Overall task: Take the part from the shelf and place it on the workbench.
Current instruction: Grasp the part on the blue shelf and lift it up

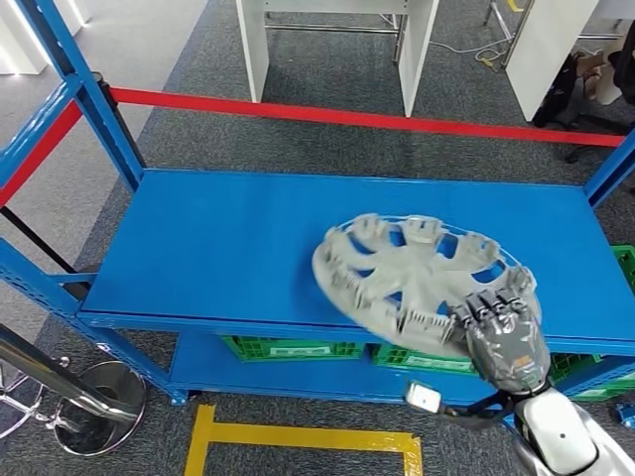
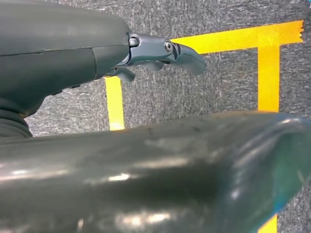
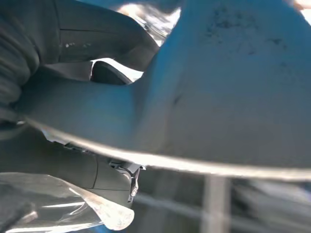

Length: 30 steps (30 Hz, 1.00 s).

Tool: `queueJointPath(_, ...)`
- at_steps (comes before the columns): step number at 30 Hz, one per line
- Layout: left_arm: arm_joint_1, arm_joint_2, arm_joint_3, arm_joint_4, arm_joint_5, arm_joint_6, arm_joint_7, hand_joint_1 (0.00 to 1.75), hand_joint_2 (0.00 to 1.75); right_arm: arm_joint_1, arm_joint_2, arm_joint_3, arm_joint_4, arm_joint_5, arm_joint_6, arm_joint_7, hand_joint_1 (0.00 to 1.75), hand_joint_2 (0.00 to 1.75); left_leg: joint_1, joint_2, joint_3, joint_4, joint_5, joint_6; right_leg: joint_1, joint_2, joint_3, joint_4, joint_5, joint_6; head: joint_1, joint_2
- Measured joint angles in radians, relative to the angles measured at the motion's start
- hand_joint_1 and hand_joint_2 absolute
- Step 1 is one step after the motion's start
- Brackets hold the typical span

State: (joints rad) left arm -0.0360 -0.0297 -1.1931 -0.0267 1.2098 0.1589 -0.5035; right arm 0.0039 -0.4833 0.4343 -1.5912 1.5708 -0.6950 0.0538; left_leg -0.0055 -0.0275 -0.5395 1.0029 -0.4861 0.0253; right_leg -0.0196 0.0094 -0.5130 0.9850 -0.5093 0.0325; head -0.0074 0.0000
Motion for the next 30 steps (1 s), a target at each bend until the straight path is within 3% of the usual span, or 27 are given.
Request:
queueJointPath(3,0.002,-0.004,-0.004,0.000,-0.001,0.002,0.000,0.00,0.00,0.074,0.097,-0.136,-0.091,0.001,0.000,-0.275,1.75,1.75,0.001,-0.002,-0.001,0.000,0.000,0.000,0.001,-0.001,-0.001,0.000,-0.001,-0.001,0.000,0.000)
queueJointPath(7,0.001,-0.007,-0.016,0.000,-0.002,0.002,0.000,0.00,0.00,0.121,0.203,-0.260,-0.167,0.000,0.000,-0.410,1.75,1.75,0.001,-0.001,-0.001,-0.001,0.000,0.000,0.001,0.000,-0.001,0.000,-0.001,-0.001,0.000,0.000)
queueJointPath(11,0.000,-0.006,-0.023,0.000,-0.006,0.003,0.001,0.00,0.00,0.139,0.273,-0.322,-0.210,0.000,0.000,-0.447,1.75,1.75,0.001,0.000,-0.001,-0.001,0.001,-0.001,0.001,0.001,-0.001,0.000,-0.001,-0.001,0.000,0.000)
queueJointPath(16,0.000,-0.006,-0.031,0.000,-0.008,0.004,0.007,0.00,0.00,0.145,0.321,-0.342,-0.241,0.000,0.000,-0.453,1.75,1.75,0.001,0.000,-0.001,0.000,0.001,-0.001,0.000,0.001,-0.001,0.000,0.000,-0.001,0.000,0.000)
queueJointPath(30,-0.001,-0.005,-0.045,0.000,-0.006,0.022,0.011,0.00,0.00,0.144,0.365,-0.332,-0.295,0.001,0.000,-0.408,1.75,1.75,0.001,0.000,-0.001,0.000,0.001,-0.001,0.000,0.001,-0.001,0.000,0.000,-0.001,0.000,0.000)
